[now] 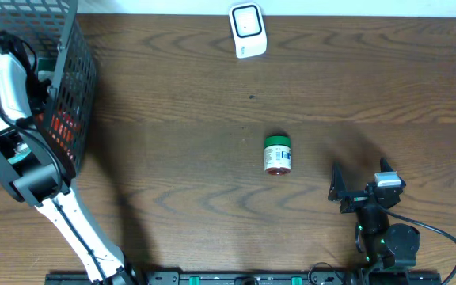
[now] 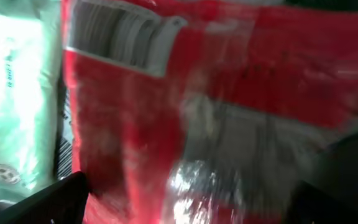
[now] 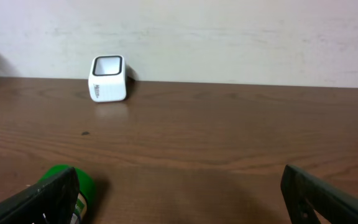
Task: Scan the item barcode
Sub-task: 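Reach the left gripper into the basket and grasp the red snack bag, then carry the red bag under the scanner, barcode side up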
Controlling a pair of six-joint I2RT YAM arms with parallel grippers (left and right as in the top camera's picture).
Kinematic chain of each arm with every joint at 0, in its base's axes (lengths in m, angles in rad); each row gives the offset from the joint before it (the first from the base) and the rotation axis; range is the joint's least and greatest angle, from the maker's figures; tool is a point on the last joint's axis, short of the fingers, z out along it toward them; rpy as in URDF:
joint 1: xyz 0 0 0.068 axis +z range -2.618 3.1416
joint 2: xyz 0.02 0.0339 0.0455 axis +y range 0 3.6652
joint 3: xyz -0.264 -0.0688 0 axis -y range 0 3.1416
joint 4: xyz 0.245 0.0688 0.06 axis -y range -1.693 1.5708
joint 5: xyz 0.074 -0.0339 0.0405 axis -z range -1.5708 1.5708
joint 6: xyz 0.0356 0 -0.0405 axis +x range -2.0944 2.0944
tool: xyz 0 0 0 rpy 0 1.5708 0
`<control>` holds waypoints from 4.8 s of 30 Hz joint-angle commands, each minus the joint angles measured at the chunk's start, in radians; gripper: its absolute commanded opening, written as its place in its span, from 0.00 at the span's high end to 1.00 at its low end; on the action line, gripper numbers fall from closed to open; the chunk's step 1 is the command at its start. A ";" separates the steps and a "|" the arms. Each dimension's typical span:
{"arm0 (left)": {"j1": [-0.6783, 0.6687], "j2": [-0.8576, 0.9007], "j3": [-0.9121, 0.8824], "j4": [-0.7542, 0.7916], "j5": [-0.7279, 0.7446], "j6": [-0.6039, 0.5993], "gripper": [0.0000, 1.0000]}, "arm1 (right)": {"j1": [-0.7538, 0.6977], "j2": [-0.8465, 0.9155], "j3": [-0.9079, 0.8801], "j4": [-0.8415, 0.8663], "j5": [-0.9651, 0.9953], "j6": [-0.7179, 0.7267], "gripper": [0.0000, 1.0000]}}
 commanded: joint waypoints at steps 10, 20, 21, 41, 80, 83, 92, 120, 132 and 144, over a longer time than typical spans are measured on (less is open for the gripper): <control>-0.006 -0.031 -0.053 0.020 0.003 -0.002 0.69 | -0.010 -0.003 -0.001 -0.004 0.002 0.003 0.01; 0.020 -0.352 -0.023 0.072 -0.002 -0.002 0.71 | -0.010 -0.003 -0.001 -0.004 0.002 0.003 0.01; 0.022 -0.385 -0.023 0.079 -0.002 -0.002 0.73 | -0.010 -0.003 -0.001 -0.004 0.002 0.003 0.01; -0.366 -0.910 -0.050 -0.180 0.081 -0.052 0.73 | -0.010 -0.003 -0.001 -0.004 0.002 0.003 0.01; -1.060 -0.705 -0.792 0.503 0.070 -0.282 0.15 | -0.010 -0.003 -0.001 -0.004 0.002 0.003 0.01; -1.065 -0.722 -0.793 0.500 0.071 -0.271 0.60 | -0.010 -0.003 -0.001 -0.004 0.002 0.003 0.01; -1.120 -0.642 -0.863 0.520 0.071 -0.272 0.90 | -0.010 -0.003 -0.001 -0.004 0.002 0.003 0.01; -1.008 -0.680 -0.811 0.459 -0.043 -0.214 0.83 | -0.010 -0.003 -0.001 -0.004 0.002 0.003 0.01; -0.988 -0.503 -0.882 0.484 -0.055 -0.214 0.76 | -0.010 -0.003 -0.001 -0.004 0.002 0.003 0.01; -0.985 -0.441 -0.881 0.465 0.117 -0.161 0.76 | -0.010 -0.003 -0.001 -0.004 0.002 0.003 0.01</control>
